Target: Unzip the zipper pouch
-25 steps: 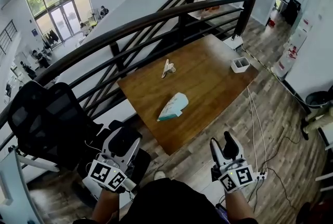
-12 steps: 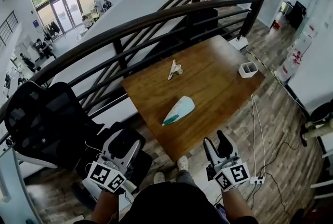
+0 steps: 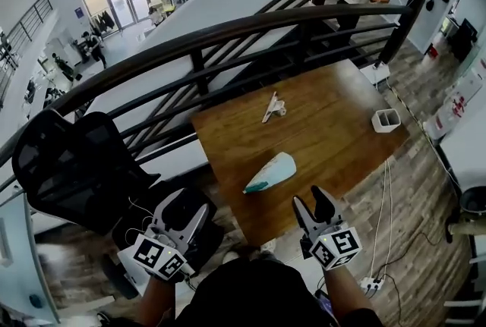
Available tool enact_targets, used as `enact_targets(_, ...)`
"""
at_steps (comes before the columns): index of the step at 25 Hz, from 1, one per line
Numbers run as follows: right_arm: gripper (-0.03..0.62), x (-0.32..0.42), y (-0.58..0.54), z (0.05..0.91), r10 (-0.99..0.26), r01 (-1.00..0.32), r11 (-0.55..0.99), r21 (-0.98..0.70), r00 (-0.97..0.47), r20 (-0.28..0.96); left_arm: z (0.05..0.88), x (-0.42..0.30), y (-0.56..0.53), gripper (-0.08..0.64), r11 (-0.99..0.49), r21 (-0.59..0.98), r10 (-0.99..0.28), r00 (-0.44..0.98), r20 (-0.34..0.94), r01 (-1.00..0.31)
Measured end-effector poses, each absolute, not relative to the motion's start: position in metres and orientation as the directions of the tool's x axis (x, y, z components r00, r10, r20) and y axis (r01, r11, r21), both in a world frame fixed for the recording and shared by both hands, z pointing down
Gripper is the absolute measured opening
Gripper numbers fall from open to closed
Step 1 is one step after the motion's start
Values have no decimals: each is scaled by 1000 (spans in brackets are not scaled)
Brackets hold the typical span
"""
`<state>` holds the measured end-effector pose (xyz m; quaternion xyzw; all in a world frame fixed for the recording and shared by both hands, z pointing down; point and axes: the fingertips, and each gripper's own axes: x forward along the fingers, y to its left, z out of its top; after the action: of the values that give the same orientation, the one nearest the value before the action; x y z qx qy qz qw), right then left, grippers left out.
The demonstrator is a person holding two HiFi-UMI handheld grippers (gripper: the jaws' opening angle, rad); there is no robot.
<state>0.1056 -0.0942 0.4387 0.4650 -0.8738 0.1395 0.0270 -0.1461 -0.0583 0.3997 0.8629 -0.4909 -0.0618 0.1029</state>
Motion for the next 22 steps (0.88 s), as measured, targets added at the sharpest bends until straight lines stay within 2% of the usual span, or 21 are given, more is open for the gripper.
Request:
enact_targets(12, 244, 58, -144, 501, -636, -701, 653, -287, -713, 294, 424, -169, -58, 224, -329, 252, -930, 359, 82, -910)
enact_targets(22, 247, 26, -163, 542, -534, -645, 691, -327, -760, 372, 438, -188, -39, 222, -184, 261, -961, 229, 154, -948)
